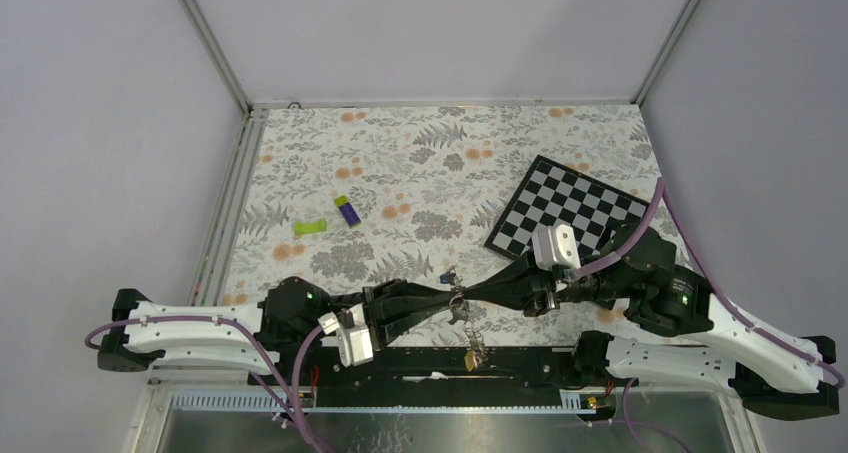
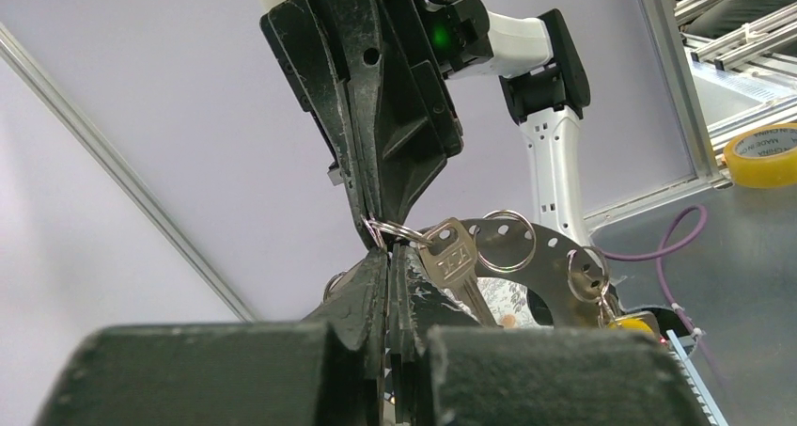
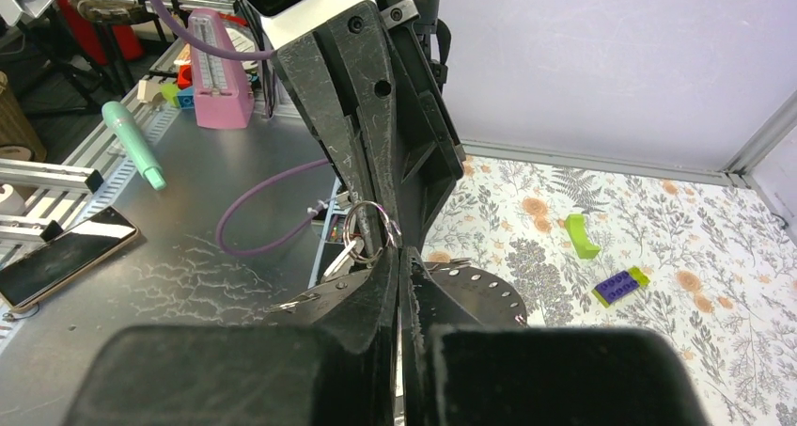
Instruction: Remove the keys from the keyring
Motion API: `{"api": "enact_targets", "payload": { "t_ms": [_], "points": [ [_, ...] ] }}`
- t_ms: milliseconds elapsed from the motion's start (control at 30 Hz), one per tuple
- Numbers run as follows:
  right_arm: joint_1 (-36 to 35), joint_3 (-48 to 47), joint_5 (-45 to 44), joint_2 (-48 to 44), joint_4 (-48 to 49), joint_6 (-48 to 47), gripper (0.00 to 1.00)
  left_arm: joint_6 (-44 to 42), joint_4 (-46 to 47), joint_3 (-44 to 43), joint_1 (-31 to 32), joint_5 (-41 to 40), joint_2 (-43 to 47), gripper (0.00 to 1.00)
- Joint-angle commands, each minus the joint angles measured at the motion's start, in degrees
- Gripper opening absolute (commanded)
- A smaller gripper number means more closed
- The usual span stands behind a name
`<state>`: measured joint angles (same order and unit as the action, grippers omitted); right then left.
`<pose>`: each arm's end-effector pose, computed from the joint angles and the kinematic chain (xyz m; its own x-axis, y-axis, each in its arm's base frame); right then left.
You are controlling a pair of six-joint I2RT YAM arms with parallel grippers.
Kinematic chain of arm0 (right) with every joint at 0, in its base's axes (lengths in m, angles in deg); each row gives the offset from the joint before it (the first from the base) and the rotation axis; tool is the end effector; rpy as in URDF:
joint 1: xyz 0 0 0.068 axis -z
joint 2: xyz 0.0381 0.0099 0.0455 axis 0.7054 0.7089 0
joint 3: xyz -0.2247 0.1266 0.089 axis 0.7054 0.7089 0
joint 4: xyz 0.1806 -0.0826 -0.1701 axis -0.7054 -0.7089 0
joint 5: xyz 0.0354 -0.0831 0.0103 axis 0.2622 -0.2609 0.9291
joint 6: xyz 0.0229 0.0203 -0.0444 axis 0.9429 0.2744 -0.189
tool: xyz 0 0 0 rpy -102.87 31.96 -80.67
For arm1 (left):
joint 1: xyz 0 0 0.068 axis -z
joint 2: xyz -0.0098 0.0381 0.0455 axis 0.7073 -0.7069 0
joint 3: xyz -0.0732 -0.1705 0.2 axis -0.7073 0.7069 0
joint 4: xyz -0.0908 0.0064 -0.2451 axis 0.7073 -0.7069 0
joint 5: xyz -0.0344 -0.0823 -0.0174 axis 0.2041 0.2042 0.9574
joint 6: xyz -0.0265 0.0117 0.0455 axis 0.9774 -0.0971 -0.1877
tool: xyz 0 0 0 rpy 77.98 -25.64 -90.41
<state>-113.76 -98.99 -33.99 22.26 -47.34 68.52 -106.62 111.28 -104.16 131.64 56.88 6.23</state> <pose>0.0352 0.1335 0.4465 0.1820 0.1330 -0.9743 -0.9804 -0.0518 -0.1902 0.0058 -0.1766 0.3690 0.5177 -0.3935 -0.7597 0.8522 0.1584 0.4986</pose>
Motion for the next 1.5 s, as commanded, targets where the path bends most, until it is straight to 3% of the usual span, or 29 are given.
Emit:
{"api": "enact_targets", "payload": {
  "t_ms": [0, 300, 833, 1467],
  "points": [
    [-0.22, -0.47, -0.29, -0.21, 1.70, 1.62, 0.00, -0.03, 8.05, 0.00, 0.03, -2.28, 0.44, 0.02],
    [-0.21, -1.60, -2.66, -1.14, 1.90, 0.14, 0.00, 0.77, 7.77, 0.72, 0.03, -4.15, 1.32, 0.26],
    [-0.22, -4.11, -6.16, -1.84, -0.18, -6.09, 0.00, 6.59, 3.71, 3.32, 0.03, -7.17, 6.01, 0.32],
    [-0.26, -4.17, -10.34, -2.07, -1.46, -10.77, 0.00, 14.63, 11.91, 2.33, 0.03, -14.15, -0.17, 0.41]
  ]
}}
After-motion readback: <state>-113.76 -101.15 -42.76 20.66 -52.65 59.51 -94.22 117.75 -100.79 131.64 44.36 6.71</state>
